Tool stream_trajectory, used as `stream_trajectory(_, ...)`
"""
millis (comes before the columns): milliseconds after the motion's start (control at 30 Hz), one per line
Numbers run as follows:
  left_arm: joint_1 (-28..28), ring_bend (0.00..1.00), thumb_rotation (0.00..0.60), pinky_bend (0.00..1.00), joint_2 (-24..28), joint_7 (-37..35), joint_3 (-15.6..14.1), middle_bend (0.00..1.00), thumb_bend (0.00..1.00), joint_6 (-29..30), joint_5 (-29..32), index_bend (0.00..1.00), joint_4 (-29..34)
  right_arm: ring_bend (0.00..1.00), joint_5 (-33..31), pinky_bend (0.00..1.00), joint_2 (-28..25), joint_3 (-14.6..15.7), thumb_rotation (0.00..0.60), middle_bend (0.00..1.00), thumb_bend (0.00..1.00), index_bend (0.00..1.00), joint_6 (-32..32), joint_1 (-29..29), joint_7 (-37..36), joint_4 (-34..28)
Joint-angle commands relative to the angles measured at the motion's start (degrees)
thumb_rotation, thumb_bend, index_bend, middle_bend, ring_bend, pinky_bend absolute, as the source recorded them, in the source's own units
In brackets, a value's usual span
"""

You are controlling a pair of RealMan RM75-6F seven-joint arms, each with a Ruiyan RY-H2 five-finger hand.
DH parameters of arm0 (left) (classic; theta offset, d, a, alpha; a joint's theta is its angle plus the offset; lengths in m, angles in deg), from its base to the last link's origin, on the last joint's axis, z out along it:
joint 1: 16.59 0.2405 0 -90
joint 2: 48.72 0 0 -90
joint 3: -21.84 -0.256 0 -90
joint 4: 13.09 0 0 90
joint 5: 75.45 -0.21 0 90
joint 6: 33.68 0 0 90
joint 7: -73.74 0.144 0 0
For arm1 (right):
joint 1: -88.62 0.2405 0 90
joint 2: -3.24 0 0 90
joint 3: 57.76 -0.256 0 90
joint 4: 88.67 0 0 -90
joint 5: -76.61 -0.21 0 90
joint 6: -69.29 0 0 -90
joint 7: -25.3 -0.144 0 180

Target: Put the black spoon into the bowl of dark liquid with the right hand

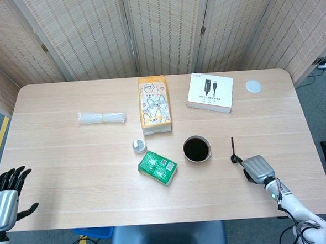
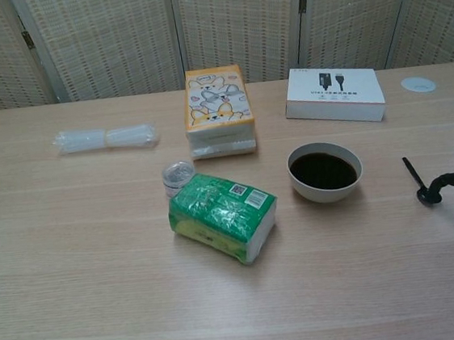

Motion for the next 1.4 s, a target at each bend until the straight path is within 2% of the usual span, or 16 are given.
stream_trajectory(33, 0.1, 0.12, 0.600, 0.15, 0.1, 0.0, -0.1, 0.14, 0.14, 0.1, 0.0, 0.18, 0.1, 1.00, 0.2, 1.00, 0.2, 0.2, 0.600, 0.89, 0.73, 0.21, -0.2, 0.1, 0.0, 0.1)
stream_trajectory(367, 0.2, 0.12, 0.600, 0.15, -0.2, 0.2, -0.3, 0.14, 0.14, 0.0, -0.1, 0.18, 0.0, 1.00, -0.7, 1.00, -0.8, 1.1, 0.600, 0.89, 0.73, 0.21, -1.0, -0.6, 0.7, 0.5)
stream_trajectory(567, 0.2, 0.12, 0.600, 0.15, -0.2, 0.4, -0.1, 0.14, 0.14, 0.1, -0.2, 0.18, 0.1, 1.00, -1.0, 1.00, -0.9, 0.6, 0.600, 0.89, 0.73, 0.21, -0.6, -0.8, 0.1, 1.3)
stream_trajectory(833, 0.3, 0.12, 0.600, 0.15, -0.2, 0.6, -0.2, 0.14, 0.14, 0.0, 0.0, 0.18, 0.1, 1.00, 3.4, 1.00, -0.6, 0.5, 0.600, 0.89, 0.70, 0.21, 2.7, -0.7, -4.3, 1.0)
stream_trajectory(900, 0.4, 0.12, 0.600, 0.15, -0.2, 0.5, -0.2, 0.14, 0.14, 0.1, 0.1, 0.18, 0.2, 1.00, 4.1, 1.00, -0.6, 0.6, 0.600, 0.89, 0.64, 0.21, 3.2, -0.8, -4.7, 0.7)
stream_trajectory(1000, 0.4, 0.12, 0.600, 0.15, -0.1, 0.5, -0.2, 0.14, 0.14, 0.1, 0.0, 0.18, 0.2, 1.00, 4.9, 1.00, -0.5, 0.7, 0.600, 0.89, 0.47, 0.21, 4.2, -1.0, -4.8, 0.8)
stream_trajectory(1067, 0.5, 0.12, 0.600, 0.15, -0.1, 0.4, -0.3, 0.14, 0.14, 0.1, 0.0, 0.18, 0.2, 1.00, 5.3, 1.00, -0.1, 0.7, 0.600, 0.89, 0.25, 0.22, 5.7, -1.5, -4.4, 1.4)
stream_trajectory(1133, 0.5, 0.12, 0.600, 0.15, -0.1, 0.5, -0.3, 0.14, 0.14, 0.1, 0.0, 0.18, 0.2, 1.00, 5.5, 1.00, 0.5, 0.6, 0.600, 0.89, 0.12, 0.24, 7.5, -2.4, -3.7, 2.4)
stream_trajectory(1233, 0.4, 0.12, 0.600, 0.15, -0.2, 0.5, -0.4, 0.14, 0.14, -0.1, -0.1, 0.18, 0.2, 1.00, 5.8, 1.00, 1.2, 0.5, 0.600, 0.89, 0.07, 0.26, 9.6, -3.5, -3.0, 3.5)
stream_trajectory(1400, 0.3, 0.12, 0.600, 0.15, -0.4, 0.5, -0.4, 0.14, 0.14, -0.1, -0.4, 0.18, 0.4, 1.00, 6.7, 1.00, 2.7, 0.6, 0.600, 0.89, 0.07, 0.28, 11.1, -4.0, -1.9, 5.0)
